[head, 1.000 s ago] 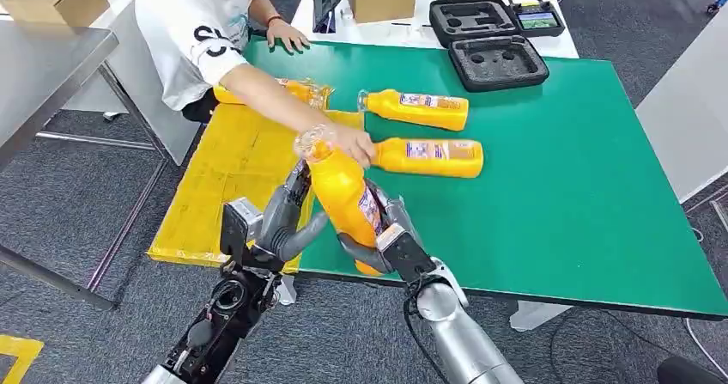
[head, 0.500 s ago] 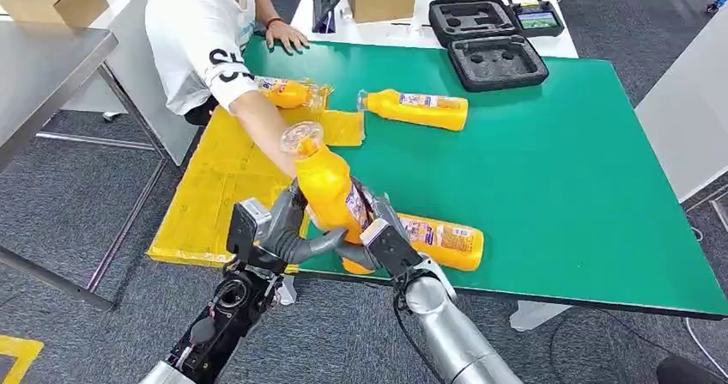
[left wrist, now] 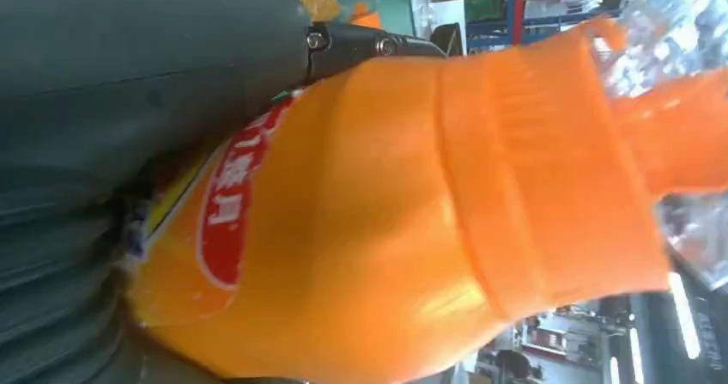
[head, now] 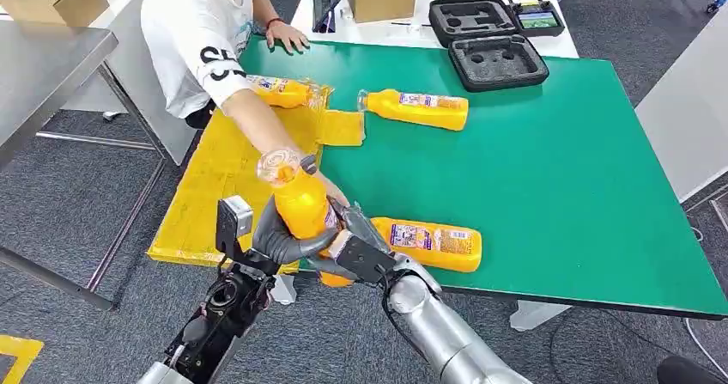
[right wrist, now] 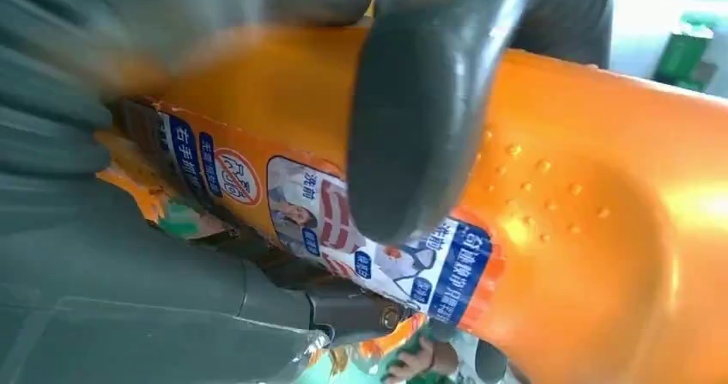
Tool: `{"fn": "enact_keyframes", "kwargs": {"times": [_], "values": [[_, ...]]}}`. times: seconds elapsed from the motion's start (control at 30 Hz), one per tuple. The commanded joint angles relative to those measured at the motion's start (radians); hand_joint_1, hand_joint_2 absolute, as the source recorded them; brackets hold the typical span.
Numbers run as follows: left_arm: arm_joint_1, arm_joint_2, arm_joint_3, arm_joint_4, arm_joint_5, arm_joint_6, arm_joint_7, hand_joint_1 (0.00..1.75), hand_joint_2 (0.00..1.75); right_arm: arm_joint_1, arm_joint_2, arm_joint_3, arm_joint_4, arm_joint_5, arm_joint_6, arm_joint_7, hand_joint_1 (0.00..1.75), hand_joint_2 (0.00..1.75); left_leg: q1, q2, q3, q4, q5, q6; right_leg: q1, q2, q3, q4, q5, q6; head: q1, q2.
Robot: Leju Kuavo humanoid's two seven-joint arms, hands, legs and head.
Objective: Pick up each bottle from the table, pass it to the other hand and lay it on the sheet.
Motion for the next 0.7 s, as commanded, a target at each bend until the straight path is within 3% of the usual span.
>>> {"fn": "enact_keyframes", "kwargs": {"times": [0.03, 0.2, 0.23, 0.27, 0.3, 0.7], "values": [[-0.041, 0.012, 0.024, 0.042, 0.071, -0.069, 0.018, 0.00, 1.75, -0.049, 0.009, 0.090, 0.145, 0.018, 0.021, -0.006, 1.75, 1.75, 0.001, 0.000, 0.000, 0.000, 0.000, -0.001, 0.001, 0.000, 0.000, 0.000, 0.000, -0.001, 0.000, 0.000], [-0.035, 0.017, 0.022, 0.040, 0.073, -0.071, 0.020, 0.00, 1.75, -0.048, 0.006, 0.083, 0.146, 0.011, 0.013, -0.010, 1.75, 1.75, 0.001, -0.001, 0.000, 0.000, 0.001, -0.001, 0.001, -0.001, 0.000, -0.001, 0.001, -0.002, 0.000, 0.000], [-0.037, 0.018, 0.014, 0.042, 0.048, -0.051, 0.021, 0.26, 1.75, -0.046, 0.005, 0.082, 0.144, 0.009, 0.010, -0.010, 1.75, 1.75, 0.001, -0.001, 0.000, 0.000, 0.000, -0.001, 0.001, -0.001, 0.000, 0.000, 0.000, -0.001, 0.000, 0.000], [-0.038, 0.018, 0.011, 0.046, 0.046, -0.051, 0.021, 1.64, 1.75, -0.045, 0.004, 0.082, 0.142, 0.008, 0.008, -0.010, 1.75, 1.75, 0.001, -0.001, 0.000, 0.001, 0.000, -0.001, 0.002, 0.000, 0.000, 0.000, 0.001, -0.002, 0.000, 0.000], [-0.041, 0.020, 0.005, 0.048, 0.038, -0.053, 0.021, 1.75, 1.75, -0.043, 0.005, 0.081, 0.142, 0.007, 0.007, -0.010, 1.75, 1.75, 0.002, 0.000, 0.000, 0.000, 0.001, -0.002, 0.002, 0.000, 0.001, -0.001, 0.001, -0.002, 0.000, 0.000], [-0.042, 0.025, -0.005, 0.048, 0.009, -0.047, 0.011, 1.75, 1.75, -0.047, 0.008, 0.078, 0.138, 0.007, 0.000, -0.005, 1.75, 1.75, 0.001, -0.001, 0.000, 0.001, 0.000, -0.001, 0.002, -0.001, 0.000, 0.000, 0.000, -0.002, 0.000, 0.000]]}}
